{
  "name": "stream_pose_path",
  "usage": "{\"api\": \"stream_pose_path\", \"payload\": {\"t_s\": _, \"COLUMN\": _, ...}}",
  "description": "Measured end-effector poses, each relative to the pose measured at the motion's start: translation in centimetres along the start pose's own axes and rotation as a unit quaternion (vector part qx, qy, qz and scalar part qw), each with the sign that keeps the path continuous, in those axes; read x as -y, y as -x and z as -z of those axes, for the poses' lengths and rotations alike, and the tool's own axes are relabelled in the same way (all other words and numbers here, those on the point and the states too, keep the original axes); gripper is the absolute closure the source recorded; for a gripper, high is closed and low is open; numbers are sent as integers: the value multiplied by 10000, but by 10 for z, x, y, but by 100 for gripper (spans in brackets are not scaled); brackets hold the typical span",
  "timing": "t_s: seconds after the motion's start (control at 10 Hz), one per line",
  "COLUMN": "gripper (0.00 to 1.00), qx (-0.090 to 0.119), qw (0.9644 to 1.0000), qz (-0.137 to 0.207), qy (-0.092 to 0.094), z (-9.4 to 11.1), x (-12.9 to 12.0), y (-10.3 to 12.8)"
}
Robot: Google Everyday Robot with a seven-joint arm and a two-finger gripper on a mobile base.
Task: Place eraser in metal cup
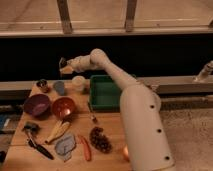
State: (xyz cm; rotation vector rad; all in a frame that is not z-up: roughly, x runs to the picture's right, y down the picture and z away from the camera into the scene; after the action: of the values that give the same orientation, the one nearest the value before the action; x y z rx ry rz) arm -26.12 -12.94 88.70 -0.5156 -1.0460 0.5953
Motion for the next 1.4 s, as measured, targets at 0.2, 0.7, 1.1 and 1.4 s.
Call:
{"api": "stream_pose_path", "payload": {"t_s": 0.2, "gripper": 84, "qx": 12, "qw": 9999, "qz": -24, "qy": 167, "z": -18, "x": 2, "y": 2}}
{"api": "stream_pose_path", "payload": {"t_s": 0.7, "gripper": 84, "qx": 158, "qw": 9986, "qz": 27, "qy": 510, "z": -45, "x": 2, "y": 7}}
{"api": "stream_pose_path", "payload": {"t_s": 1.1, "gripper": 84, "qx": 338, "qw": 9974, "qz": 229, "qy": 592, "z": -78, "x": -3, "y": 13}}
{"api": "stream_pose_path", "payload": {"t_s": 1.4, "gripper": 84, "qx": 390, "qw": 9970, "qz": 489, "qy": 462, "z": -112, "x": -7, "y": 27}}
